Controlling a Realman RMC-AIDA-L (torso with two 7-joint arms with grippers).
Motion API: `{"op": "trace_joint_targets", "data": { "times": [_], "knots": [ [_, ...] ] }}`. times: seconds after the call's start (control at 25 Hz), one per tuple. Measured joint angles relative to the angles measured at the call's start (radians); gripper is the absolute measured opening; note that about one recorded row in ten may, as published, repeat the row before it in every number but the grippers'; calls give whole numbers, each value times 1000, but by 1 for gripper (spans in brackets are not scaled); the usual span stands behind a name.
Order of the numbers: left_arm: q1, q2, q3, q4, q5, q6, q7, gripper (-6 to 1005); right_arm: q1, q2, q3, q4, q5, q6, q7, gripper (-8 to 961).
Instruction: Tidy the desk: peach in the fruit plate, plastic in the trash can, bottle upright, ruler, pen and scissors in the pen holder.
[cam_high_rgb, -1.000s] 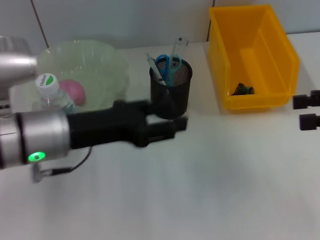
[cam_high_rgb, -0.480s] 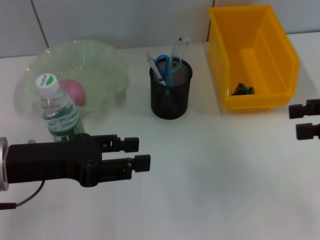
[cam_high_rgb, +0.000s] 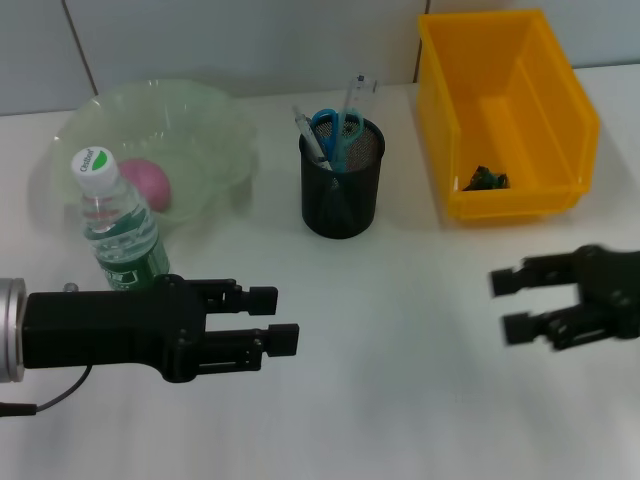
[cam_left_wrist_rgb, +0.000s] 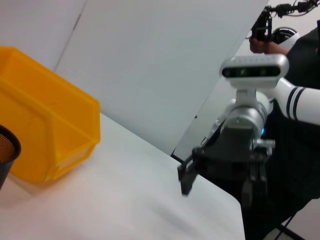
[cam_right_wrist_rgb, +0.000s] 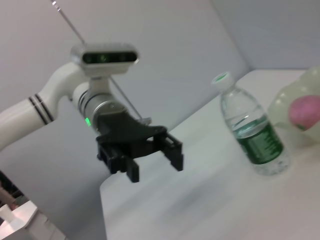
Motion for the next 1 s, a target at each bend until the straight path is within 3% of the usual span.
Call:
{"op": "trace_joint_targets", "data": {
  "times": [0.04,0.12,0.32,0.56,1.0],
  "knots": [
    [-9,0,-11,-22,1,6,9,628,0,0,0,0,0,0,0,811],
    [-17,0,-20,-41,2,12,19,629,4,31,-9,12,-1,8,-32,811],
    [-28,-1,-27,-63,3,33,27,630,15,59,-21,22,-13,16,-52,811],
    [-22,0,-31,-62,4,49,30,630,14,61,-23,23,-13,17,-52,811],
    [-14,17,-44,-53,49,93,52,631,1,36,-15,24,-13,6,-40,811]
  ]
}}
